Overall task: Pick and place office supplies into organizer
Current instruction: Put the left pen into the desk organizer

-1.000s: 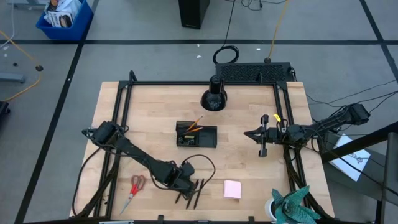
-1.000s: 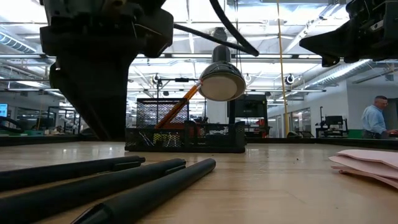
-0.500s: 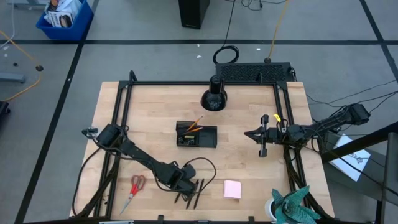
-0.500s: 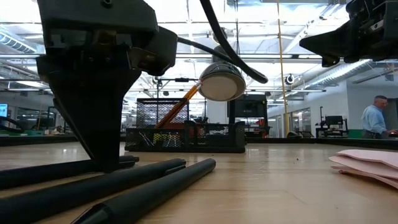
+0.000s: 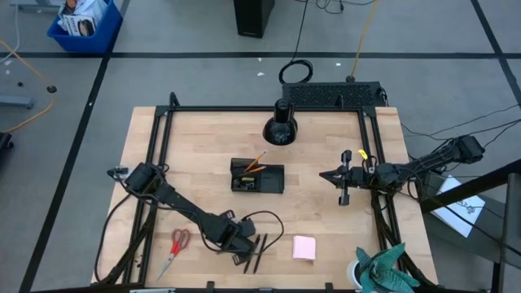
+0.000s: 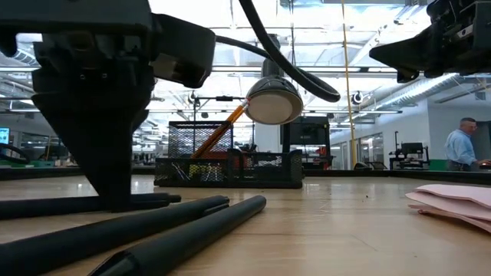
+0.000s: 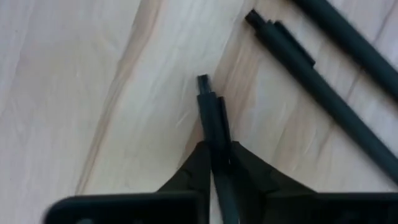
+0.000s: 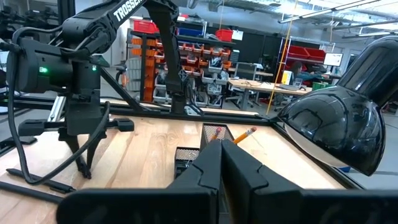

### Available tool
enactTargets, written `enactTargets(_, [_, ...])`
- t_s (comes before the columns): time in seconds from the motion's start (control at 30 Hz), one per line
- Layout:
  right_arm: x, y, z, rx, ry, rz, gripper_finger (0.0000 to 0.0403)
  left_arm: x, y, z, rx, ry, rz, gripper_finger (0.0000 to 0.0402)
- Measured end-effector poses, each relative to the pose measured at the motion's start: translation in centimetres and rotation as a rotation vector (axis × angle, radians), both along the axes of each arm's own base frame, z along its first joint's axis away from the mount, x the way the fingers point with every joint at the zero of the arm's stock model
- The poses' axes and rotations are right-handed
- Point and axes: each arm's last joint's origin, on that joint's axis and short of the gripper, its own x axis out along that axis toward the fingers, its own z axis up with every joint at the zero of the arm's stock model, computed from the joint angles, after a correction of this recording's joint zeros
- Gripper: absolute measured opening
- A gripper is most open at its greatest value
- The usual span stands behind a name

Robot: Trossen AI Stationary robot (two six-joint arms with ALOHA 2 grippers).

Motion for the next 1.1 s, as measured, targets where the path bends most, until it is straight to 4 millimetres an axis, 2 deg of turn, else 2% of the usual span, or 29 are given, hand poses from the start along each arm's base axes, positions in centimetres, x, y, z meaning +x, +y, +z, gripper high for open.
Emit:
enactTargets(0.1, [0.0,0.0,0.0,0.000,0.000,0.000,0.0004,-0.2,0.1,-0.1,0.026,0.017,-0.038,0.0013])
enactTargets(0.3, [0.0,0.0,0.0,0.002,0.000,0.000,0.0004,0.0,0.1,-0.1,0.081,-0.032,-0.079,0.0039])
enactTargets(0.43, [0.0,0.0,0.0,0.003,-0.001,0.001,0.0004,0.1,0.1,0.4,0.114,-0.077,-0.117,0.0025])
enactTargets(0.57, [0.0,0.0,0.0,0.002,-0.001,0.000,0.0004,-0.5,1.0,1.6,0.260,-0.106,-0.120,0.0009])
enactTargets(0.73, [0.0,0.0,0.0,0.006,-0.001,0.001,0.0004,-2.2,2.0,6.6,0.377,-0.198,-0.102,0.0023])
enactTargets(0.87, [0.0,0.0,0.0,0.003,-0.001,0.001,0.0004,-3.5,2.6,11.0,0.454,-0.354,-0.129,0.0024])
enactTargets(0.97, [0.0,0.0,0.0,0.001,-0.001,0.000,0.0004,-4.7,4.0,14.1,0.553,-0.448,-0.134,0.0010])
enactTargets(1.1, [0.0,0.0,0.0,0.001,-0.002,0.000,0.0004,-6.3,6.9,16.5,0.632,-0.509,-0.129,0.0010])
